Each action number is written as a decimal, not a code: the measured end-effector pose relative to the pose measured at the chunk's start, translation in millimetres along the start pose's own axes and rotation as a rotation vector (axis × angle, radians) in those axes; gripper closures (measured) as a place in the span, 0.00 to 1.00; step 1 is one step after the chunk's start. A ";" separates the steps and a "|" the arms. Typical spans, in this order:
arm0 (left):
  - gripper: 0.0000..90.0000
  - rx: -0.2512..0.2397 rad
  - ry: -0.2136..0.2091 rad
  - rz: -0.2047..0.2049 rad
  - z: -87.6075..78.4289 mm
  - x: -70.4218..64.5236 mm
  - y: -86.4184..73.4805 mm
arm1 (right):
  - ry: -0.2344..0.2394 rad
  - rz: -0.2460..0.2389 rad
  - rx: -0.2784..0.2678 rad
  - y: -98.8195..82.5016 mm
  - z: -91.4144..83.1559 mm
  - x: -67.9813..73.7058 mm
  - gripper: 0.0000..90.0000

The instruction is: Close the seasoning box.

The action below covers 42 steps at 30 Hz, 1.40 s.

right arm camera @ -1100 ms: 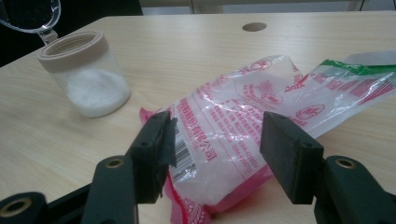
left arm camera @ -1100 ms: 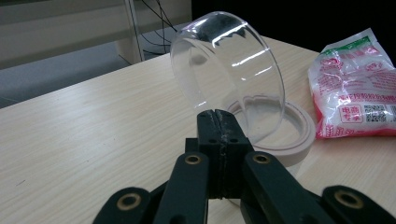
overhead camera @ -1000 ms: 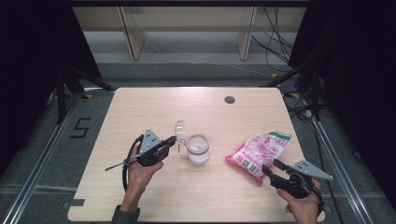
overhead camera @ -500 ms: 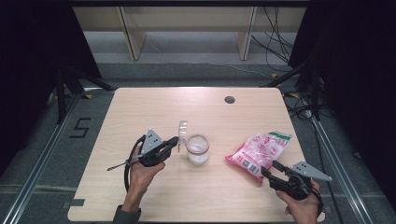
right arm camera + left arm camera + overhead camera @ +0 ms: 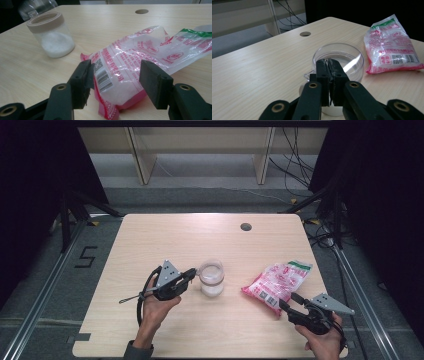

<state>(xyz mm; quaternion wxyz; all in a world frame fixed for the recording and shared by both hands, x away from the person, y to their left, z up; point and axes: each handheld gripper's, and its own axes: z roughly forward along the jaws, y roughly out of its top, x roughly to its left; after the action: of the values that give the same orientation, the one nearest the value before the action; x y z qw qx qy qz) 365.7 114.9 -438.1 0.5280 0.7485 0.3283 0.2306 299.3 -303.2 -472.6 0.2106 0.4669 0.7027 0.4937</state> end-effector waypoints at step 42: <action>0.34 0.120 -0.122 0.007 -1.1 -46.5 -40.5 | 0.054 -0.065 0.045 -7.5 -0.1 16.1 0.41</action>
<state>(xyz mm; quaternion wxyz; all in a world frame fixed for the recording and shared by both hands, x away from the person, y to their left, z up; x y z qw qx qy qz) 323.5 90.6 -475.8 0.5003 0.7927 0.3061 0.1662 288.2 -289.9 -476.5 0.1971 0.4348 0.7339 0.4833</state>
